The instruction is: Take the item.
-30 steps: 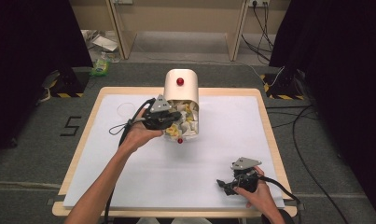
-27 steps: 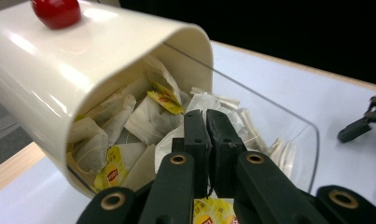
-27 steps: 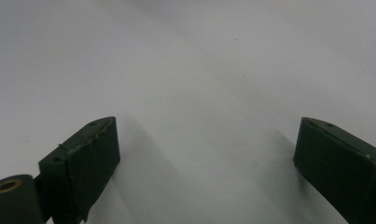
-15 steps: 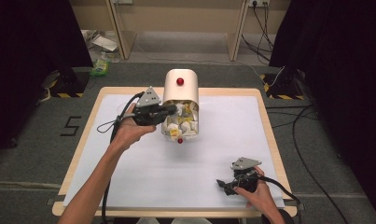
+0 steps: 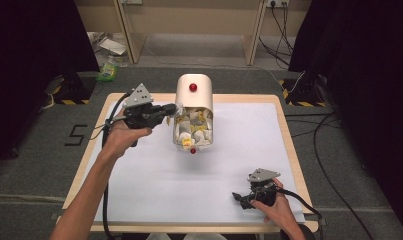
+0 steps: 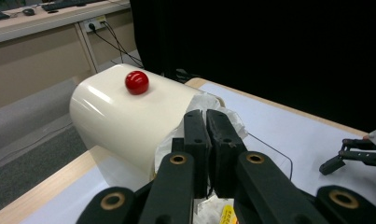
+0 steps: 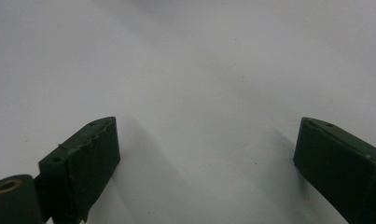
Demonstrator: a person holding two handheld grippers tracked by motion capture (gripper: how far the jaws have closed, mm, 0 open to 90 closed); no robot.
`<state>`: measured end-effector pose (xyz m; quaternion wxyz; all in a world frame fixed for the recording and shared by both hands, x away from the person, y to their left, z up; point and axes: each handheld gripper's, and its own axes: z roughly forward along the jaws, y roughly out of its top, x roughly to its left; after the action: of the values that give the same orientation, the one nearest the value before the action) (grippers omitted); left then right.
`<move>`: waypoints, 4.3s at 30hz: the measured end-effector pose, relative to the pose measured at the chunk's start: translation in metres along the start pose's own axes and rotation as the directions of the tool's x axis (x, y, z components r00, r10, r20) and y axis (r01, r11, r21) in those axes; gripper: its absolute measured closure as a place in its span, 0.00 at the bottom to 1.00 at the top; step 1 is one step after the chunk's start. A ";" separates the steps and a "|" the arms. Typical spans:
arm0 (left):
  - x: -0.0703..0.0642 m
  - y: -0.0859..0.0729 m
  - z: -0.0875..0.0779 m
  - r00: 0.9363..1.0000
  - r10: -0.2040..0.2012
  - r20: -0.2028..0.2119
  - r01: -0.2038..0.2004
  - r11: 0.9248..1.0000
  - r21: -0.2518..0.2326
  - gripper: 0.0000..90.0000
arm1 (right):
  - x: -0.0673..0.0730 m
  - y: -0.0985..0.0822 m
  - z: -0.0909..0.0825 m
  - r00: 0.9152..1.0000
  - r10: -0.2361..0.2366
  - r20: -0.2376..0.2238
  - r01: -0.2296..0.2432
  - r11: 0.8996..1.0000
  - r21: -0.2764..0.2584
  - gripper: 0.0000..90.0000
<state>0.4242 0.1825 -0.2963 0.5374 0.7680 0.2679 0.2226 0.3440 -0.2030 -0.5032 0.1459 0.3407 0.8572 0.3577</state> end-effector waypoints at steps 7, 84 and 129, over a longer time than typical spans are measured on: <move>0.014 -0.001 -0.017 0.999 -0.026 -0.040 0.025 1.000 -0.017 0.96 | 0.000 0.000 0.000 1.000 -0.003 0.002 0.003 1.000 0.002 0.08; 0.131 -0.132 0.014 0.905 -0.270 -0.330 0.296 0.955 0.032 0.95 | 0.000 0.000 0.000 1.000 -0.004 0.002 0.004 1.000 0.001 0.08; 0.096 -0.124 0.003 0.891 -0.331 -0.311 0.365 0.929 0.056 0.28 | 0.000 0.000 0.000 1.000 -0.003 0.002 0.003 1.000 0.001 0.08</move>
<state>0.4773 0.2772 -0.4089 0.4780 0.6947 0.4906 0.2196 0.3440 -0.2032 -0.5033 0.1472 0.3399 0.8576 0.3567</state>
